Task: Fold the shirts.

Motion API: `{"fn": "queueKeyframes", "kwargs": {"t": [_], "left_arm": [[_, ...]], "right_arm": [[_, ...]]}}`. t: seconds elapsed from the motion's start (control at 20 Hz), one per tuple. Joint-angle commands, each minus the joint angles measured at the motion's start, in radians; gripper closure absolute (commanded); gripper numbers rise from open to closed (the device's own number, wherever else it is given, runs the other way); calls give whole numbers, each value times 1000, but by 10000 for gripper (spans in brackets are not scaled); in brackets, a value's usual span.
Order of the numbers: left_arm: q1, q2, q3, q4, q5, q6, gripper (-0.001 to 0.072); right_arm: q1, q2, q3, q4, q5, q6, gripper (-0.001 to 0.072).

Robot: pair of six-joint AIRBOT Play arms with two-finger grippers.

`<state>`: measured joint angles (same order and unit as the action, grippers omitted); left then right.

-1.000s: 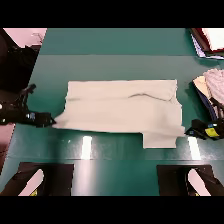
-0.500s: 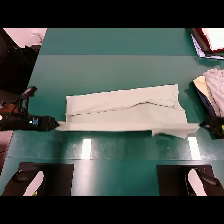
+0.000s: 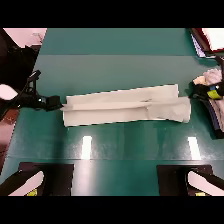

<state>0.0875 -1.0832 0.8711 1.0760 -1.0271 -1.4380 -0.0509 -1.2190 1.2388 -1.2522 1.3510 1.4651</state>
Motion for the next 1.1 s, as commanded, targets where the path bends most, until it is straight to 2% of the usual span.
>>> {"fn": "queueKeyframes", "kwargs": {"t": [0.0, 0.2, 0.25, 0.3, 0.35, 0.4, 0.45, 0.65, 0.7, 0.75, 0.8, 0.9, 1.05], "left_arm": [[-1, -140, 89, -6, 87, 6, 684], [-1, -199, 119, -10, 164, 5, 682], [-1, -198, 120, -11, 190, 5, 600], [-1, -199, 128, -15, 208, 4, 278], [-1, -199, 143, -24, 224, 1, 20], [-1, -198, 169, -37, 220, -3, 53], [-1, -197, 203, -45, 202, -3, 57], [-1, -198, 317, -85, 47, -2, 60], [-1, -198, 319, -113, 29, -2, 202], [-1, -198, 318, -127, 14, 3, 489], [-1, -198, 318, -140, 11, 19, 678], [-1, -198, 318, -167, 11, 28, 674], [-24, -199, 315, -175, 0, 29, 674]], "right_arm": [[53, -183, 148, 3, -40, 0, 695], [68, -333, 288, 9, -44, 0, 693], [67, -369, 325, 34, -54, 6, 692], [56, -404, 365, 88, -68, 19, 676], [40, -433, 404, 153, -85, 19, 507], [22, -458, 447, 220, -100, 18, 290], [3, -476, 486, 269, -101, 17, 210], [-91, -489, 554, 290, 61, -62, 206], [-116, -489, 543, 290, 120, -89, 204], [-139, -489, 525, 291, 163, -103, 202], [-165, -489, 492, 292, 187, -106, 197], [-206, -490, 414, 292, 197, -106, 19], [-246, -502, 285, 293, 174, -182, 18]]}}
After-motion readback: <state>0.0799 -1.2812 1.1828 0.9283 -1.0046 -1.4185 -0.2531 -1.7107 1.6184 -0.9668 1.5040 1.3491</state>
